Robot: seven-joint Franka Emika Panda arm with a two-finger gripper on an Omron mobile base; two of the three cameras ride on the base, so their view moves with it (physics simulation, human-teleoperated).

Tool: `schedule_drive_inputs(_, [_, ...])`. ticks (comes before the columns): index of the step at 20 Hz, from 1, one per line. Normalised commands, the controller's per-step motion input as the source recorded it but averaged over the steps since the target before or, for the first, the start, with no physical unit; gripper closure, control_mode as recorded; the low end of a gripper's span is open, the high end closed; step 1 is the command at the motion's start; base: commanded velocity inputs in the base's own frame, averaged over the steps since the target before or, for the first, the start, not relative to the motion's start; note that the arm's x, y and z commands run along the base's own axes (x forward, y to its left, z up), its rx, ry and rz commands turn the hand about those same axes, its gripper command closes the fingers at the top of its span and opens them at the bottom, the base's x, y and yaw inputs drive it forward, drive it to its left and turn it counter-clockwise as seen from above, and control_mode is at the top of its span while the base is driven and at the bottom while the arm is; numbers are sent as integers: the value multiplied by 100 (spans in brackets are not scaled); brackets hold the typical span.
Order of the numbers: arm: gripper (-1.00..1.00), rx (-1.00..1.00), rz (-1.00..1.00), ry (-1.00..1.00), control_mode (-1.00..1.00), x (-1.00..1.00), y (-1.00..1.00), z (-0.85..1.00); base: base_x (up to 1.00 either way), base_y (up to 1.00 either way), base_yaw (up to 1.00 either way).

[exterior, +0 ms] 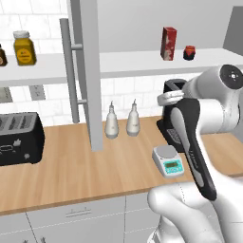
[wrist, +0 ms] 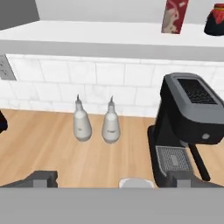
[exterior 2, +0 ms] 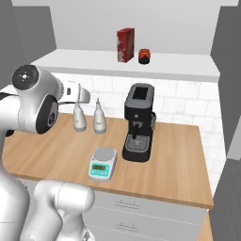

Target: Pick the jam and place it on the digital scale for weighing, and close the cabinet.

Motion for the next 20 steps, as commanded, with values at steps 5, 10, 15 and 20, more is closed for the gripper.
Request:
schedule_drive_inputs(5, [-100,0,0,-16,-100,0,-5,35,0,0,0])
schedule_drive_inputs(10, [-100,0,0,-13,-100,0,-17,37,0,0,0])
schedule_drive_inputs(15, [-100,0,0,-11,-100,-6,-28,37,0,0,0])
schedule_drive_inputs(20, [-100,0,-3,-4,-100,-29,-42,45,0,0,0])
